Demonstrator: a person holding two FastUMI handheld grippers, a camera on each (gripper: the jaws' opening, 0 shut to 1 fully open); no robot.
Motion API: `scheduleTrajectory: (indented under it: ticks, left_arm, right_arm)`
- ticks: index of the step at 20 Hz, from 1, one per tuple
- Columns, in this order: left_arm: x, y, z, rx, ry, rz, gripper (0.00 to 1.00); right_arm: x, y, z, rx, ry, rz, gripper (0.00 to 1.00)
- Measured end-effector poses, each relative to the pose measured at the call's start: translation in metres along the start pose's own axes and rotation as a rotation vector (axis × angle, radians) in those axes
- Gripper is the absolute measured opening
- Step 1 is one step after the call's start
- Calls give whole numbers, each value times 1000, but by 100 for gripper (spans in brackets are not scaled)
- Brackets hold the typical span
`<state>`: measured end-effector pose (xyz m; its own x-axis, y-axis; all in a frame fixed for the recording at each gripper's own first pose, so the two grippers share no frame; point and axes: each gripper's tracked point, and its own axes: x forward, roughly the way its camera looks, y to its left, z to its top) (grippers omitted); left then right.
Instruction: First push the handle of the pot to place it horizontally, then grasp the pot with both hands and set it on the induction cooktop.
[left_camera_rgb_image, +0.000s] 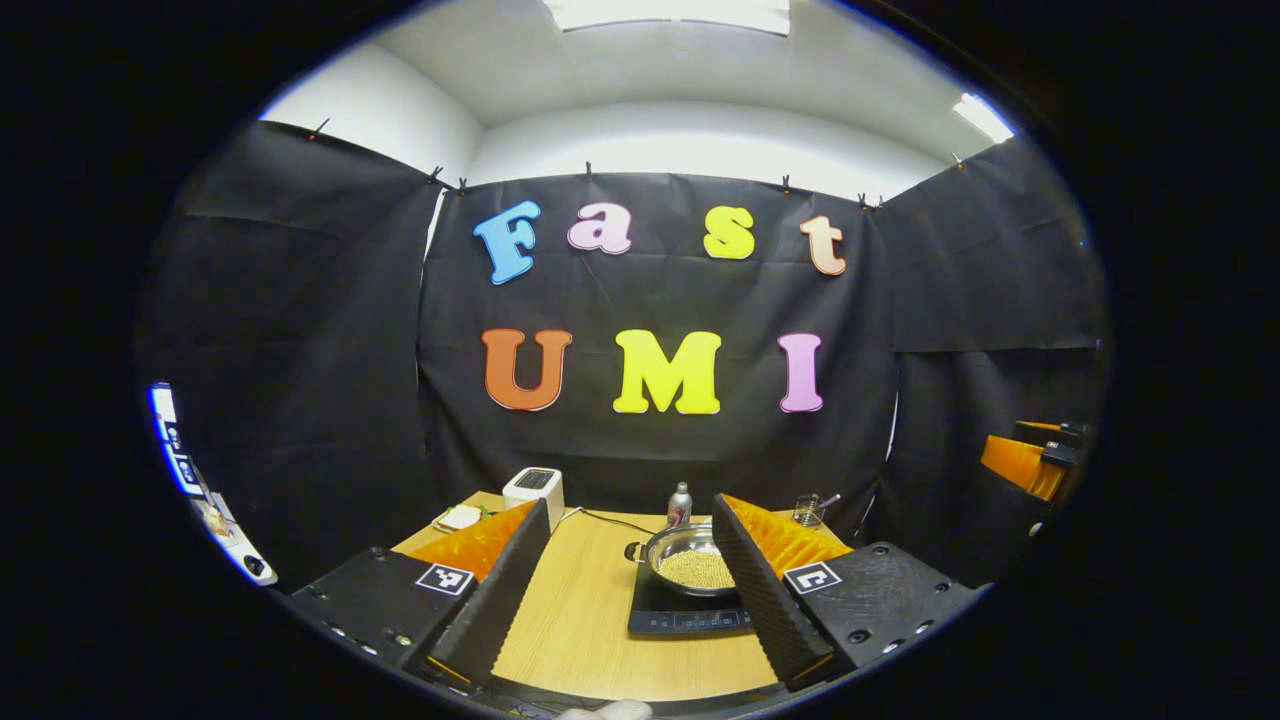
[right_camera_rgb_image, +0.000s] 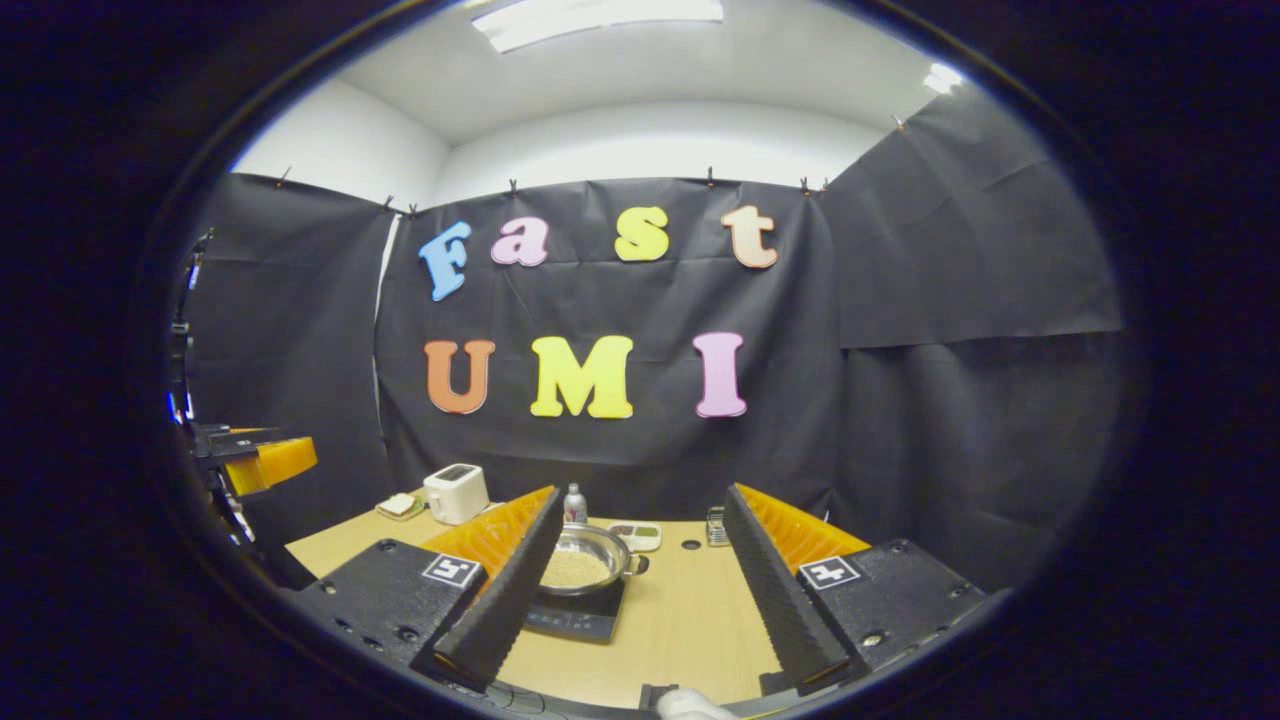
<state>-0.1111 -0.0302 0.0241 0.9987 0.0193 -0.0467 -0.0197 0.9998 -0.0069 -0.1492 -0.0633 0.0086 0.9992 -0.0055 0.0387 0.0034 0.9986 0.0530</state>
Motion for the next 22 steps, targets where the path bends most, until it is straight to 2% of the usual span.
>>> scheduleTrajectory:
  ticks: [5,12,22]
  left_arm:
    - [-16,-1,-8,30,17,19,97]
    - [-12,-3,-15,43,43,20,97]
    - [40,17,-11,40,41,-2,97]
  right_arm:
    - [-8,-5,-14,30,26,15,100]
    - [-1,6,-25,32,61,48,100]
    - [50,26,-20,38,64,13,100]
